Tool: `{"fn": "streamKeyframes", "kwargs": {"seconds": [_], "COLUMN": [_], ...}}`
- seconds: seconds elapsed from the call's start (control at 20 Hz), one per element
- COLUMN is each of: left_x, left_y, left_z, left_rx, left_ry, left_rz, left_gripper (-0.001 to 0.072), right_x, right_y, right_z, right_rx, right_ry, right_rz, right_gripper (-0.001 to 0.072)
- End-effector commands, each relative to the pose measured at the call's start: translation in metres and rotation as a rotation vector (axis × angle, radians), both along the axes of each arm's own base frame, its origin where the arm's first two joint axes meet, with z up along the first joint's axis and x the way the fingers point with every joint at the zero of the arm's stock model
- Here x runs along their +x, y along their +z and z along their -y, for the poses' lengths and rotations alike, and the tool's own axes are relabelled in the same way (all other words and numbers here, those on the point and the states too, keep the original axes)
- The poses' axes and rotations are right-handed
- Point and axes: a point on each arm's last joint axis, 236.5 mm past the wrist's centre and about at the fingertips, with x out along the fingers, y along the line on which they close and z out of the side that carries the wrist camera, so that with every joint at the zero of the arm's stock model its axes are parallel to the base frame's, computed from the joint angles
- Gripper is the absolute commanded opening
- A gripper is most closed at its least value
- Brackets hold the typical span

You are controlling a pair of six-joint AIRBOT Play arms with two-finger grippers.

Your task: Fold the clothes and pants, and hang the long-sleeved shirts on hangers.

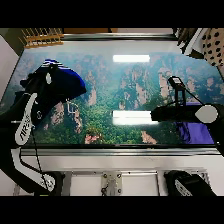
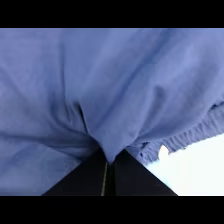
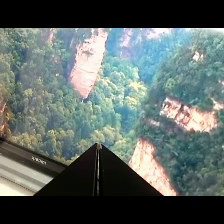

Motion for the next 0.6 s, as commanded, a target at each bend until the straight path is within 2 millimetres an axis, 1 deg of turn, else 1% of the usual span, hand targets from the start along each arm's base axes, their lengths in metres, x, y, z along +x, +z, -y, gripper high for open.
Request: {"fn": "streamKeyframes", "kwargs": {"seconds": [0.0, 0.1, 0.15, 0.2, 0.3, 0.35, 0.4, 0.5, 0.55], "left_x": [-0.022, -0.046, -0.064, -0.086, -0.134, -0.159, -0.181, -0.219, -0.233], "left_y": [0.047, 0.083, 0.096, 0.104, 0.11, 0.11, 0.111, 0.109, 0.108], "left_z": [0.041, 0.086, 0.111, 0.137, 0.19, 0.22, 0.249, 0.306, 0.329], "left_rx": [-0.114, -0.2, -0.236, -0.27, -0.344, -0.39, -0.428, -0.493, -0.507], "left_ry": [-0.001, -0.056, -0.096, -0.14, -0.203, -0.251, -0.303, -0.417, -0.464], "left_rz": [0.001, 0.027, 0.033, 0.017, -0.047, -0.073, -0.089, -0.089, -0.079], "left_gripper": [0.0006, 0.0006, 0.0006, 0.0006, 0.0007, 0.0007, 0.0007, 0.0007, 0.0007], "right_x": [0.0, -0.001, -0.002, -0.003, -0.009, -0.015, -0.014, -0.001, 0.006], "right_y": [0.0, 0.001, 0.002, 0.005, 0.005, 0.004, 0.006, 0.016, 0.024], "right_z": [-0.002, -0.003, -0.007, -0.012, -0.017, -0.019, -0.015, 0.01, 0.026], "right_rx": [0.009, 0.018, 0.038, 0.064, 0.087, 0.088, 0.067, 0.018, 0.007], "right_ry": [0.0, -0.002, -0.004, -0.003, 0.01, 0.026, 0.045, -0.005, -0.053], "right_rz": [-0.002, -0.006, -0.011, -0.016, -0.045, -0.066, -0.04, 0.01, 0.036], "right_gripper": [0.0032, 0.0032, 0.0032, 0.0032, 0.0033, 0.003, 0.003, 0.0029, 0.0028]}}
